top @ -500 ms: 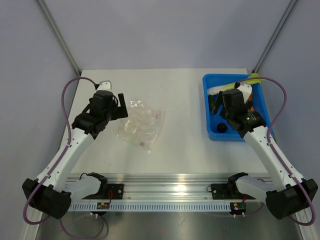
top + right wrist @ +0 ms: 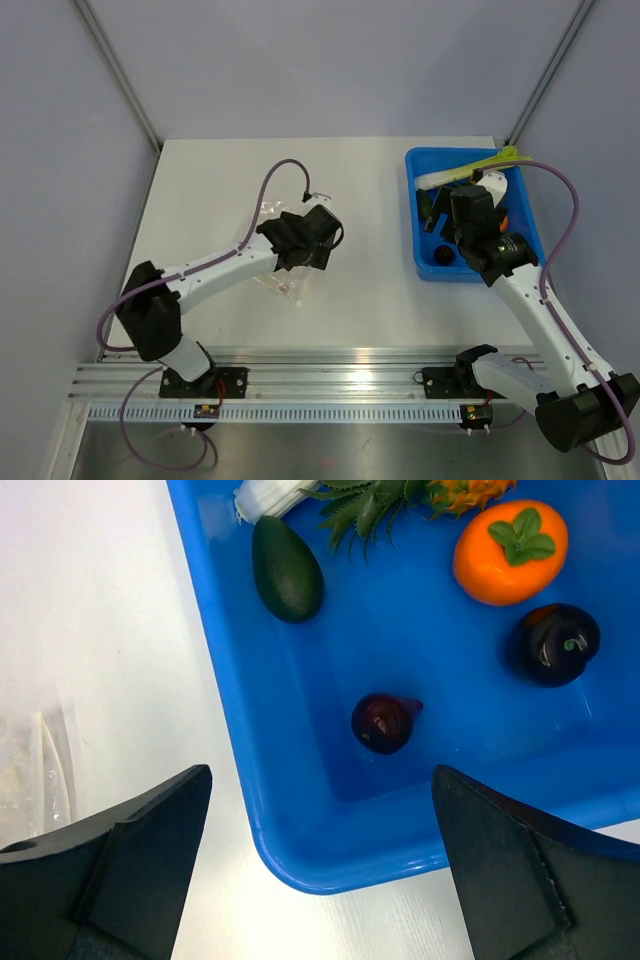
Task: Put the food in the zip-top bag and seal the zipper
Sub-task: Pick up the zipper food storage bag at the center of the board.
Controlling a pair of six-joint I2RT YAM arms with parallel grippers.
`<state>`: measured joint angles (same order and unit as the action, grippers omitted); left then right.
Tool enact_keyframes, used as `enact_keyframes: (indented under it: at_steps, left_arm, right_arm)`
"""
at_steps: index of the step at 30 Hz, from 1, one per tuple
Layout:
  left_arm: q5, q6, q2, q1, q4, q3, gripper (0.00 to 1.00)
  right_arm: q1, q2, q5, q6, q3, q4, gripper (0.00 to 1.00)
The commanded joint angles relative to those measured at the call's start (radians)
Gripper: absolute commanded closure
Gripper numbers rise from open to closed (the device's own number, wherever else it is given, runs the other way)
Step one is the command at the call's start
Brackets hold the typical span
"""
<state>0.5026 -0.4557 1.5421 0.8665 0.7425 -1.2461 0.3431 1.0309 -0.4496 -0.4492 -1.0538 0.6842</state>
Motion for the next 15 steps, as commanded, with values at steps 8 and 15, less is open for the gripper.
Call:
enact_keyframes:
  at_steps: [8, 15]
  left_arm:
    - [0.046, -0.084, 0.225, 0.034, -0.003, -0.137, 0.25]
    - [0.091, -0.095, 0.335, 0.034, -0.020, -0.154, 0.31]
  right_arm:
    - [0.004, -0.012, 0.025, 0.004, 0.002, -0.022, 0.01]
    - [0.002, -0.028, 0.034, -0.003, 0.021, -0.026, 0.00]
